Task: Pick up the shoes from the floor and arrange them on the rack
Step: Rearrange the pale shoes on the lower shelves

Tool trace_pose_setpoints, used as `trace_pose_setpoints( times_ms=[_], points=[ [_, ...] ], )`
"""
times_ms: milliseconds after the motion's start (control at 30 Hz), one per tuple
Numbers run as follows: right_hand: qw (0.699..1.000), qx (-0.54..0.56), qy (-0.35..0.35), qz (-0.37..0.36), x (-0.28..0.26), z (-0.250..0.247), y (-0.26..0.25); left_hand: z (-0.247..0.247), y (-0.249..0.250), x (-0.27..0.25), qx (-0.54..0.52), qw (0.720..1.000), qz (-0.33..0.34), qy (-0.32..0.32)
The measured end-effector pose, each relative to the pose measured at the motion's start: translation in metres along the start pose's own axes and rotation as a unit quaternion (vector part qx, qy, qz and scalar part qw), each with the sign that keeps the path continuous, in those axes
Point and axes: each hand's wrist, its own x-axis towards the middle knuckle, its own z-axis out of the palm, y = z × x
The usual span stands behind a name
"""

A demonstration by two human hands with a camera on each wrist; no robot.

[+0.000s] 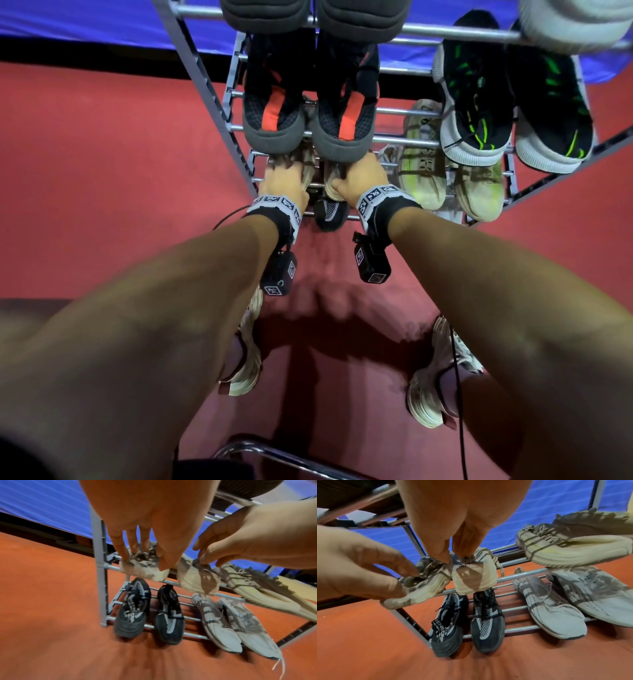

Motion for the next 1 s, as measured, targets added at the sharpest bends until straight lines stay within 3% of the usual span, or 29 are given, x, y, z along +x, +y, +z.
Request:
trace_pose_setpoints(
  times_ms=[133,400,600,733,867,1000],
  points=[
    [0.997,0.056,-0.044,-0.042,-0.002,0.015,-0.015,0.004,-0.032,-0.004,0.019,0.999,-0.032,-0.022],
    [0.986,0.076,-0.144,-0.035,0.002,0.036,-0.028,0.006,-0.054,0.001,-0.130,0.989,-0.043,-0.050],
    [0.977,0.105,-0.185,-0.025,0.003,0.044,-0.038,0.004,-0.057,0.002,-0.066,0.997,-0.024,-0.036],
    [0.972,0.157,-0.174,0.026,0.005,0.046,-0.039,0.000,-0.059,-0.002,-0.005,0.999,0.019,-0.033],
    [0.930,0.312,-0.162,0.110,-0.002,0.045,-0.036,-0.005,-0.057,-0.016,0.030,0.997,0.061,-0.039],
    [0.888,0.396,-0.162,0.167,-0.019,0.046,-0.042,-0.010,-0.056,-0.036,0.028,0.994,0.094,-0.043]
  ],
)
